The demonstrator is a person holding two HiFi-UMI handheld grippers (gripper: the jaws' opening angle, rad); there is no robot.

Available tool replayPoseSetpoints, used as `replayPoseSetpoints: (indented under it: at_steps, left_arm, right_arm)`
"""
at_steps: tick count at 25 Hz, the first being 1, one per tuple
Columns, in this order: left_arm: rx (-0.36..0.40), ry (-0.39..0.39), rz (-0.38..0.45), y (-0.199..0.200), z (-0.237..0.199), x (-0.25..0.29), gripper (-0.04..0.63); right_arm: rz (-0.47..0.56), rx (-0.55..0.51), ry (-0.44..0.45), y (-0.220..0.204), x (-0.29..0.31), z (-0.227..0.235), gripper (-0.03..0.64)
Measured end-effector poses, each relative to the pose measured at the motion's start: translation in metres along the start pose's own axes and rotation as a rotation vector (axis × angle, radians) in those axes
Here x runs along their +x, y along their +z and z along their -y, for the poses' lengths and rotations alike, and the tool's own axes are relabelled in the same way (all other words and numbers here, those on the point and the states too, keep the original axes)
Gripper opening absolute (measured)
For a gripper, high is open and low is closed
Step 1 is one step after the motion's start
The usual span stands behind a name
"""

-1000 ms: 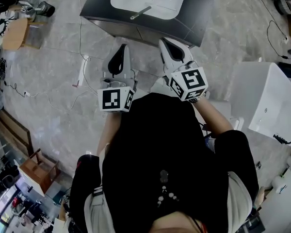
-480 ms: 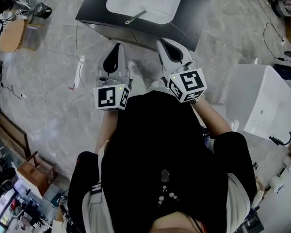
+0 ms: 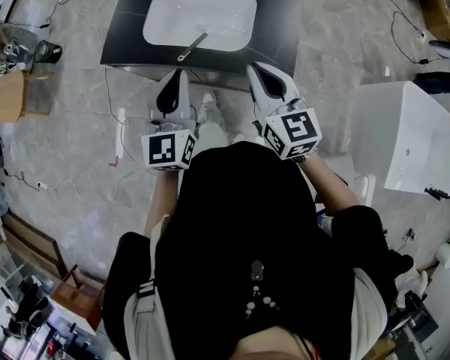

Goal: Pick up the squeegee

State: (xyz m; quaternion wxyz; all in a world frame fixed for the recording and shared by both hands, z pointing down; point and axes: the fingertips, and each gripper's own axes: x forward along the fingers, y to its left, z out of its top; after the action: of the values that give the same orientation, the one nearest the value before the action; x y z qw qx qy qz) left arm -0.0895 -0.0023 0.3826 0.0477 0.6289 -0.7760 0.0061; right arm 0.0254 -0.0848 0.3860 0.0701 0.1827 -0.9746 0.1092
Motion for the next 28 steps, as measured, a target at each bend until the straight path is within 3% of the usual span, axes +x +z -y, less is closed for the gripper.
replayPoseSetpoints:
  at_steps: [7, 17, 28]
  left_arm:
    - [0.001, -0.087, -0.062, -0.010, -0.030, 0.059, 0.002]
    - [-0.002, -0.151, -0.180, -0.036, -0.077, 0.135, 0.002]
    - [0.022, -0.271, -0.400, -0.120, -0.088, 0.200, 0.002]
  right_arm:
    - [-0.016, 0.036, -0.075, 0.006, 0.045, 0.024, 0.002]
    - [-0.041, 0.054, -0.175, 0.018, 0.097, 0.056, 0.002]
    - [-0.062, 0.091, -0.257, 0.019, 0.148, 0.082, 0.002]
